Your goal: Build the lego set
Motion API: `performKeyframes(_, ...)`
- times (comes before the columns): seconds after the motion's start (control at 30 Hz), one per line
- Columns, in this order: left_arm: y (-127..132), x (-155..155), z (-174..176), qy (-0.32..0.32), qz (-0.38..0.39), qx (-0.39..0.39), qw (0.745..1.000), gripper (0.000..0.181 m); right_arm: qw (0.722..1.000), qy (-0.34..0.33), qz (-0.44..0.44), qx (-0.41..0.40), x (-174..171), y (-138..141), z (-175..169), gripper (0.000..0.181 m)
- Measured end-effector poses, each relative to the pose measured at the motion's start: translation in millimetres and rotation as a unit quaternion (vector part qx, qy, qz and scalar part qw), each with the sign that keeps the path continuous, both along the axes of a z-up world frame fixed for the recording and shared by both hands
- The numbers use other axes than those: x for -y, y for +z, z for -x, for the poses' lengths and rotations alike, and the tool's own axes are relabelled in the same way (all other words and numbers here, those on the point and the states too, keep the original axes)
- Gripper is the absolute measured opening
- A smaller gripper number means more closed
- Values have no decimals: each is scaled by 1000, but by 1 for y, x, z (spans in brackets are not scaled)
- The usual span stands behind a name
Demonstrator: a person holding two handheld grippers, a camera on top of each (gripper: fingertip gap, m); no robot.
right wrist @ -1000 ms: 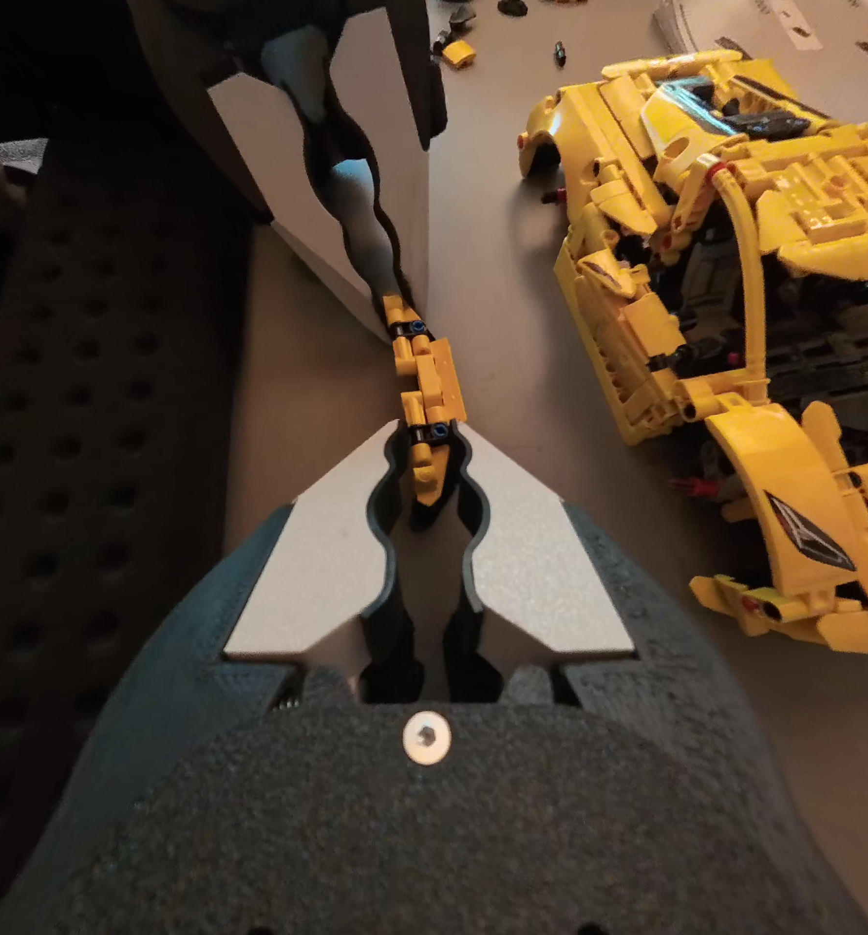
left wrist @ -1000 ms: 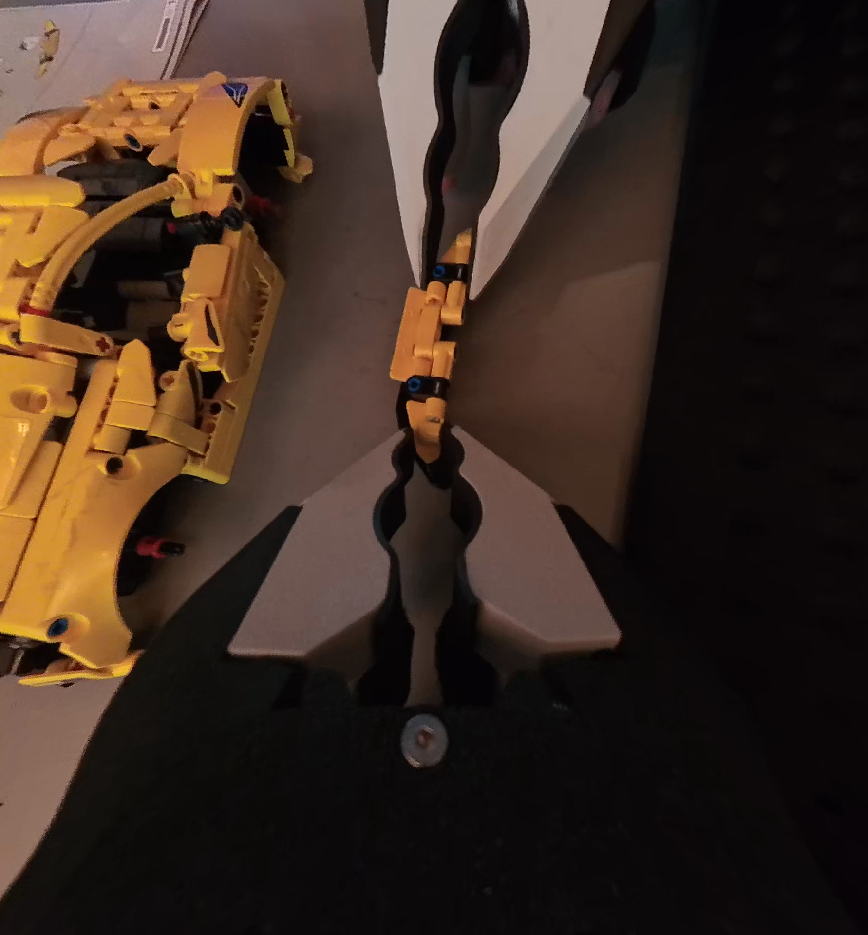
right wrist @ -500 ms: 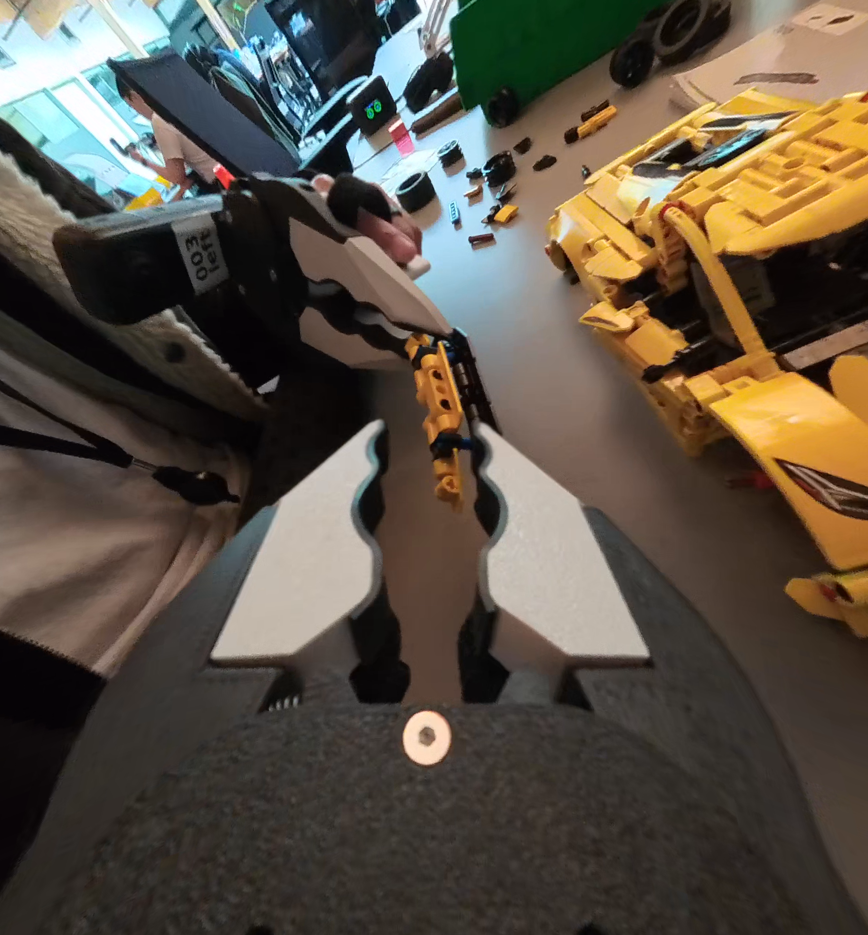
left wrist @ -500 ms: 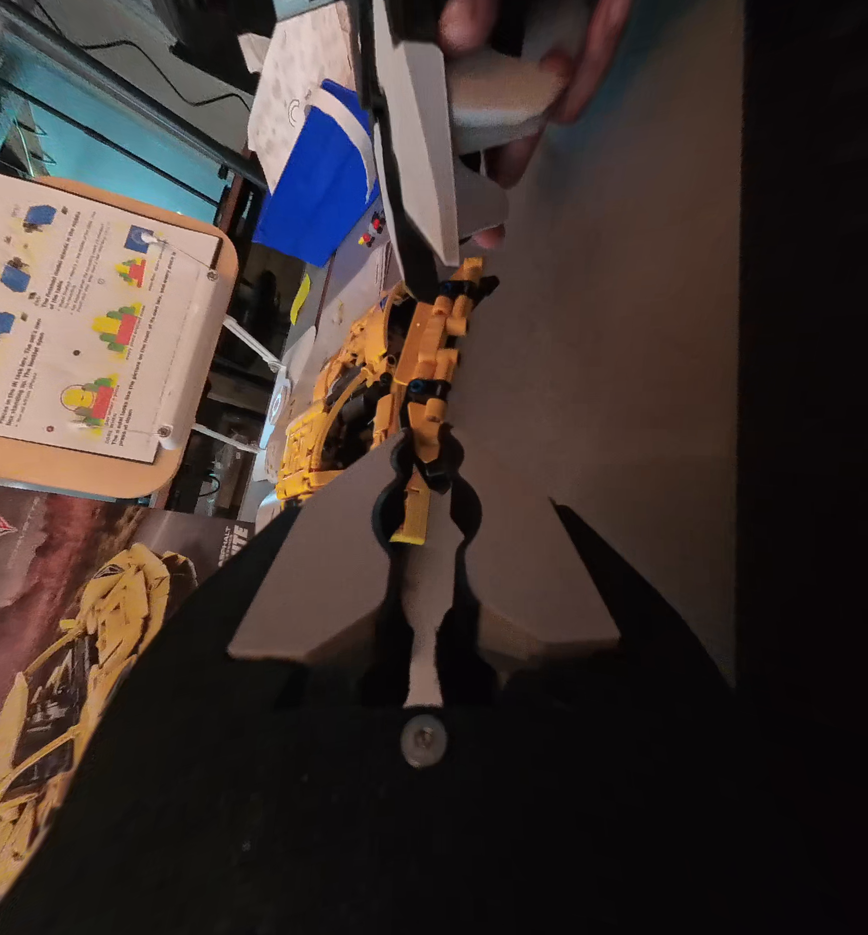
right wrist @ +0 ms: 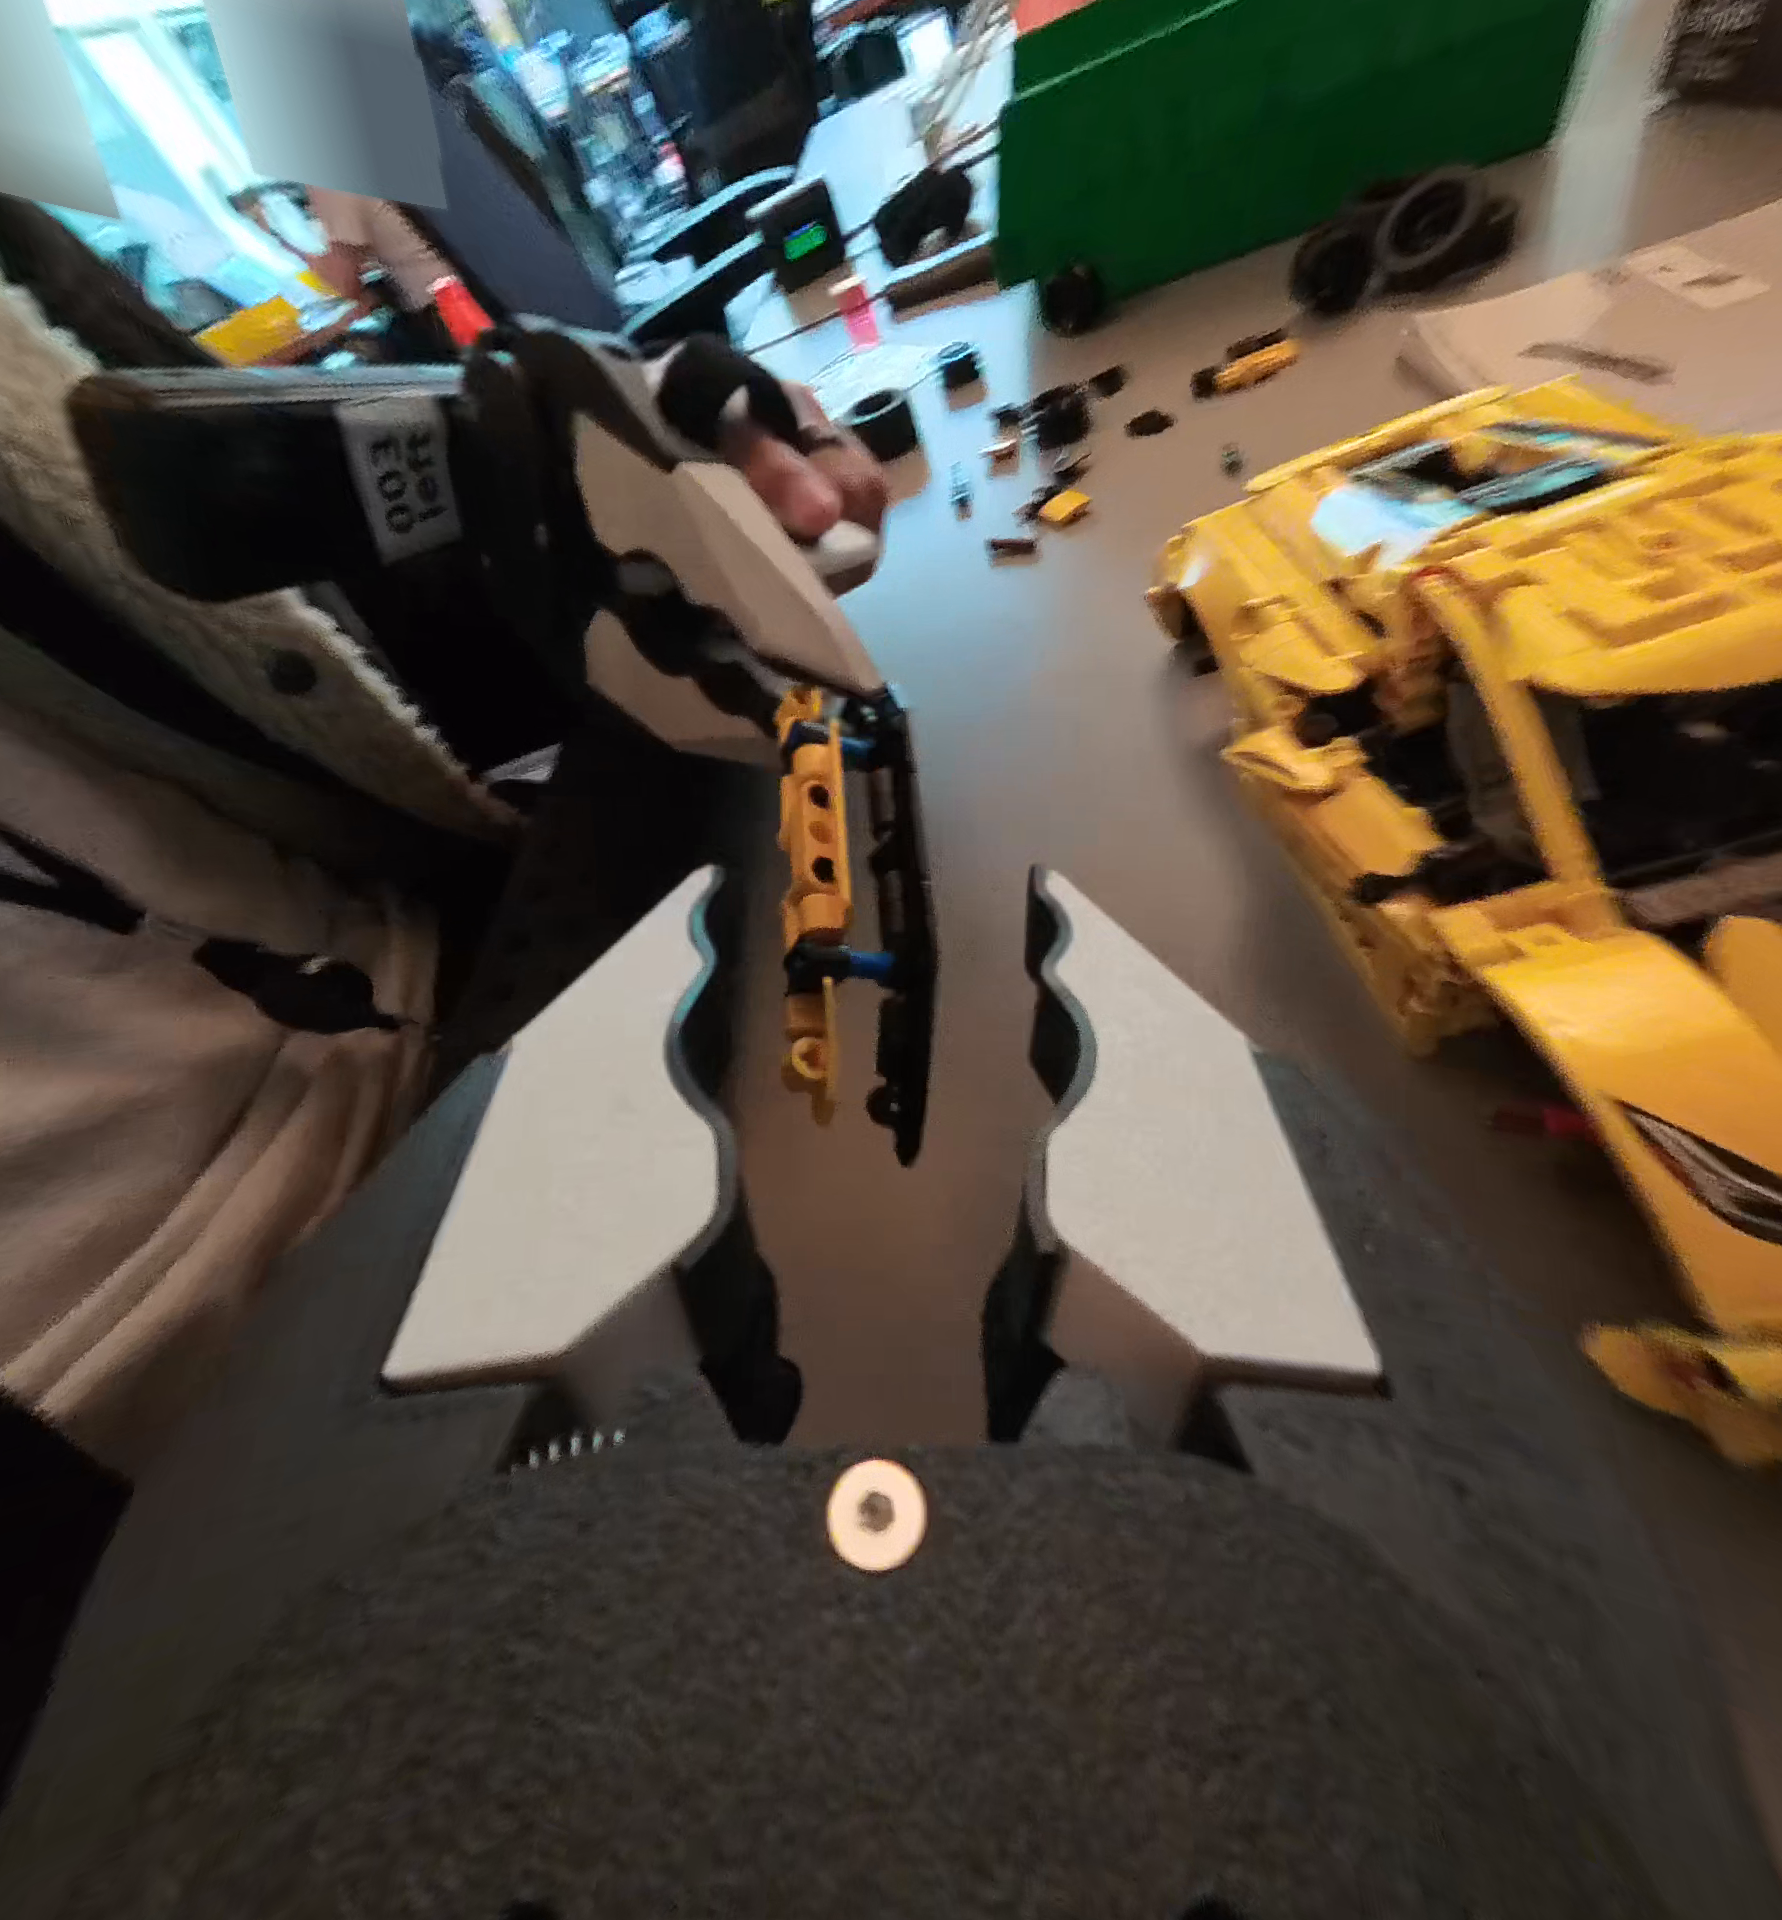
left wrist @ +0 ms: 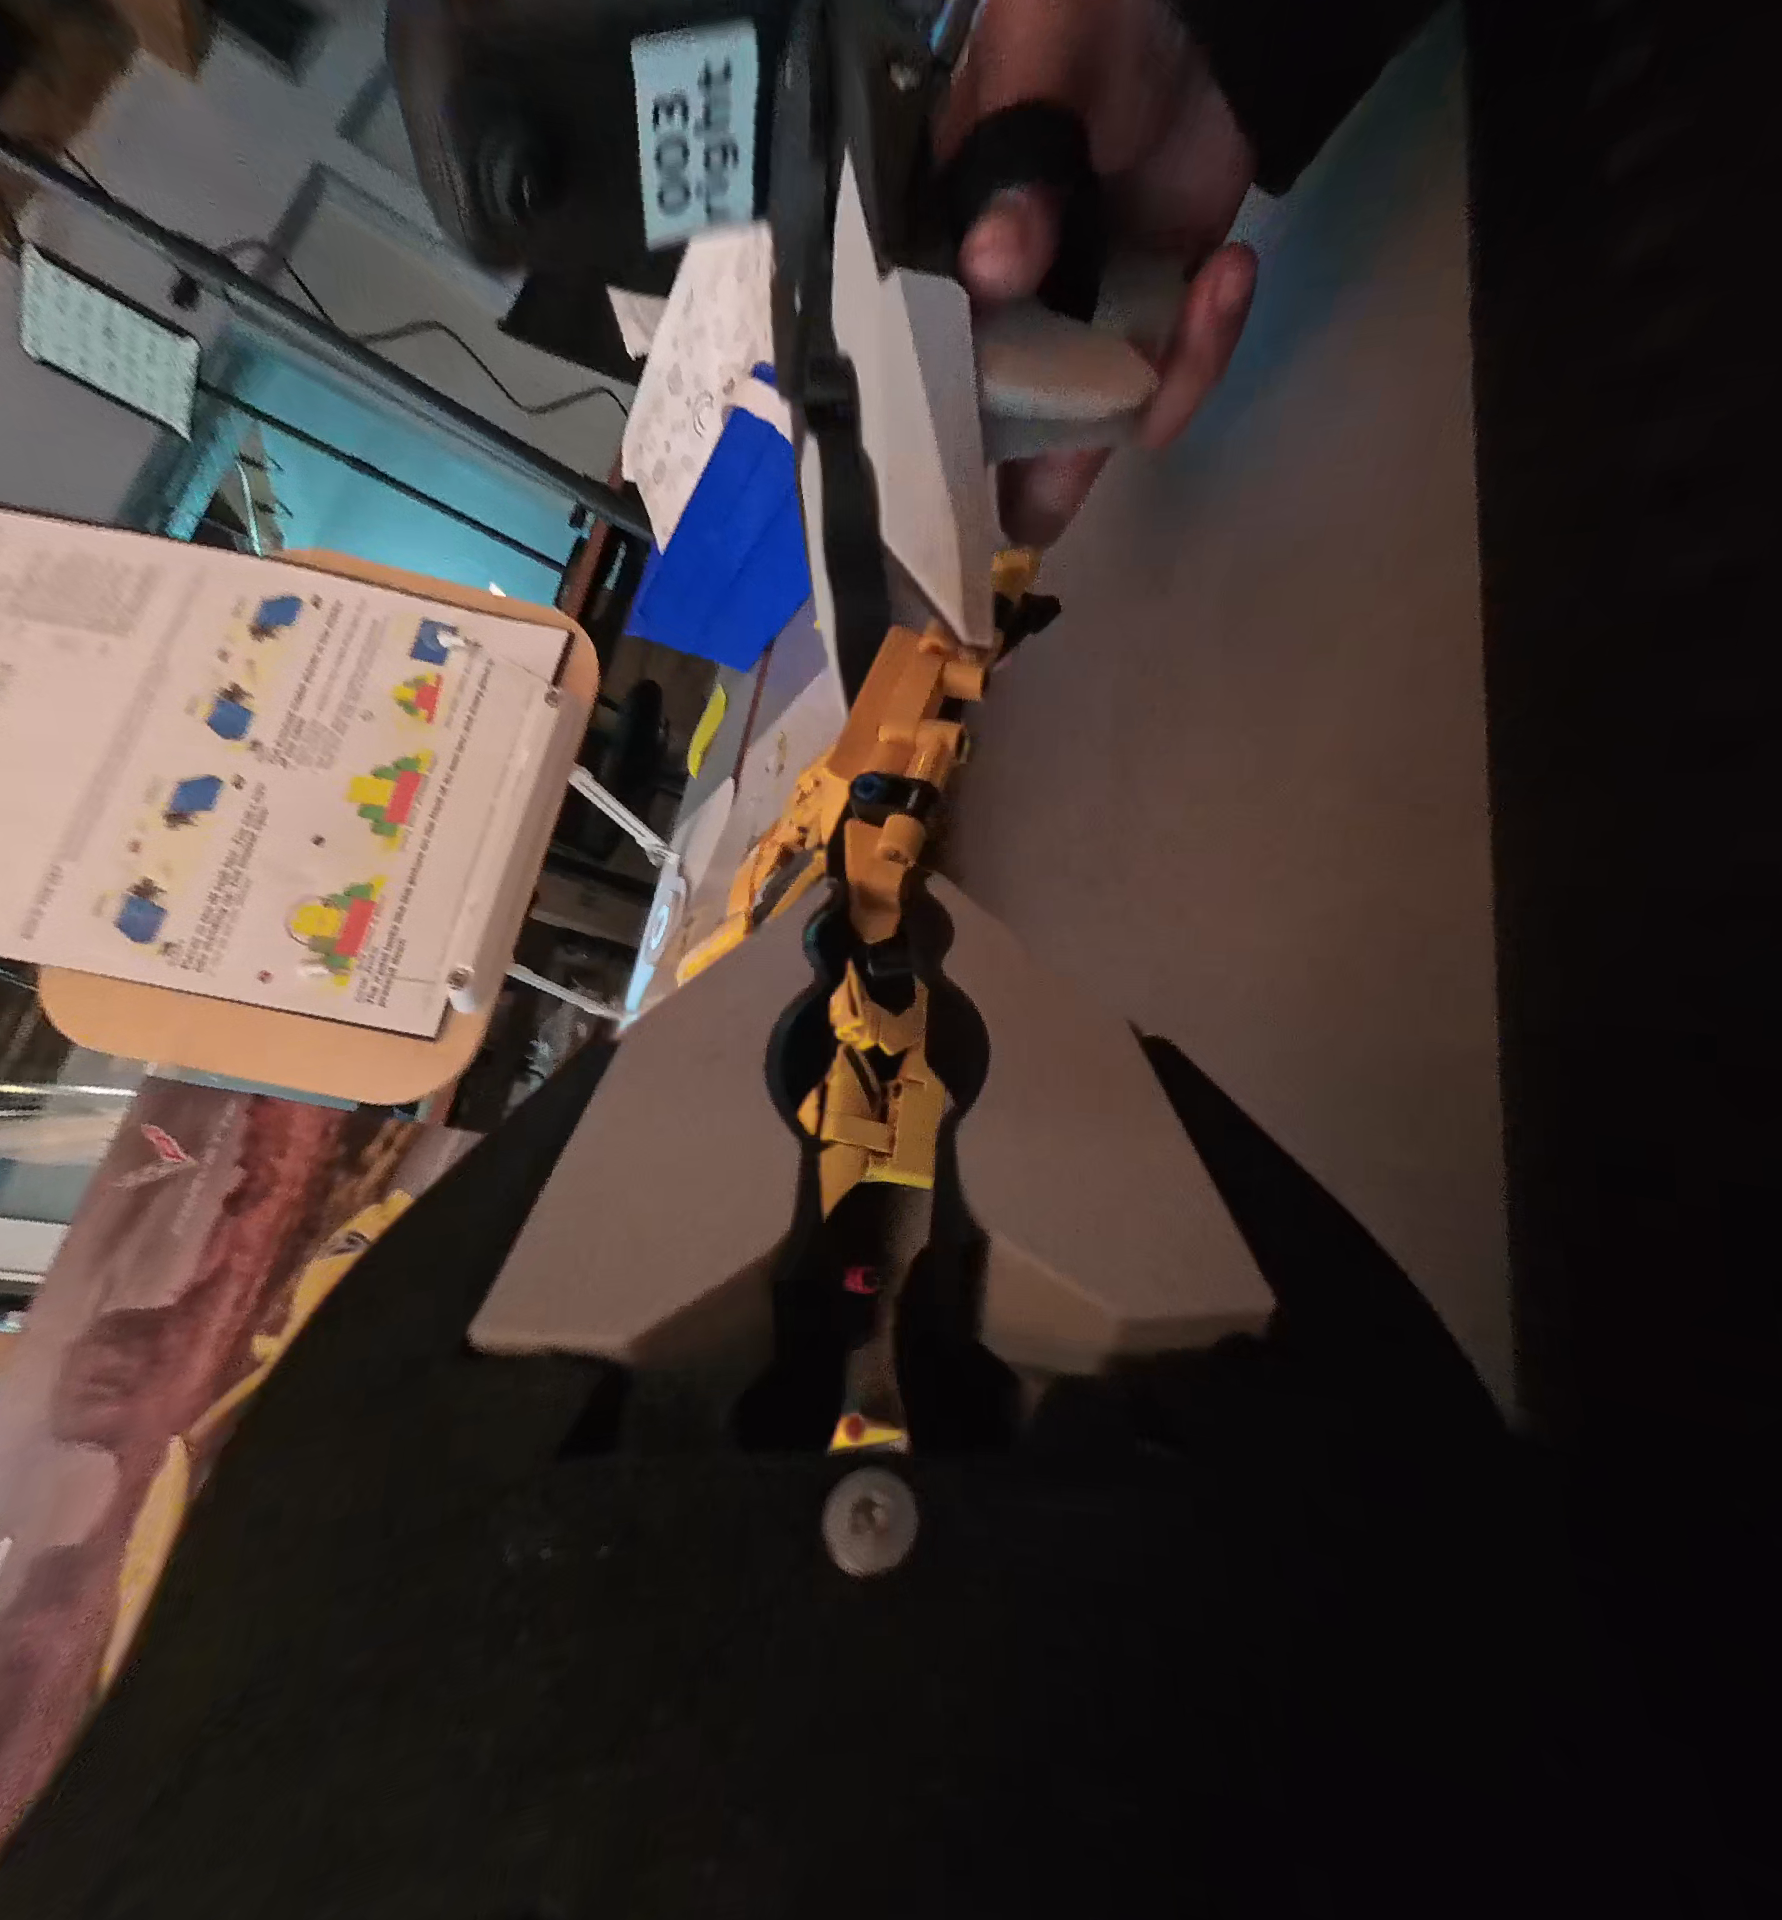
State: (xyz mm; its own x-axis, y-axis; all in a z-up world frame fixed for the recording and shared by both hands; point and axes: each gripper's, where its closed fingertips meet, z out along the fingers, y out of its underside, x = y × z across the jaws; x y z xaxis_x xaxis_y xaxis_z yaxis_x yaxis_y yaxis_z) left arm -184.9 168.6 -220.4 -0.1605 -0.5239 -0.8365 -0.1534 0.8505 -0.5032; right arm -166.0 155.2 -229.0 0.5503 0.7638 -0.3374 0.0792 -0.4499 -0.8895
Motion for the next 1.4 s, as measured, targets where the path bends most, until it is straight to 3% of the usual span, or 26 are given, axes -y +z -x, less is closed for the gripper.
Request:
performKeyframes(0.1, 0, 1, -1, 3, 6, 3, 1000, 10, 998, 47, 46, -3, 8, -4, 12, 27)
performKeyframes(0.23, 1, -5, -1, 9, 152, -9, 988, 12, 999, 1, -11, 44, -3, -2, 0, 27)
performKeyframes(0.3, 4, -7, 0, -10, 298, -34, 954, 28, 993, -16, -79, 81, -5, 3, -6, 27)
performKeyframes(0.37, 7, -3, 1, -45, 443, -76, 892, 54, 985, -12, -142, 93, -2, 13, 1, 26)
performKeyframes(0.4, 10, 1, 2, -65, 482, -89, 869, 60, 981, -9, -168, 93, -1, 18, 6, 26)
performKeyframes(0.43, 16, 3, 3, -81, 494, -84, 862, 60, 978, -3, -187, 96, 0, 21, 11, 26)
performKeyframes(0.53, 16, 9, 6, -93, 463, -80, 878, 58, 974, 15, -199, 106, 3, 20, 20, 26)
performKeyframes(0.6, 11, 18, 9, -107, 444, -93, 885, 39, 973, 16, -197, 122, 4, 15, 19, 26)
performKeyframes(0.7, 11, 18, 10, -108, 432, -89, 891, 26, 979, 31, -175, 102, 7, 11, 20, 26)
performKeyframes(1.03, -2, 20, 10, -100, 409, -116, 900, 24, 984, 20, -125, 128, 3, -3, 22, 34)
performKeyframes(1.4, -16, 22, 8, -86, 345, -129, 926, 24, 974, 38, -92, 203, 4, -24, 24, 25)
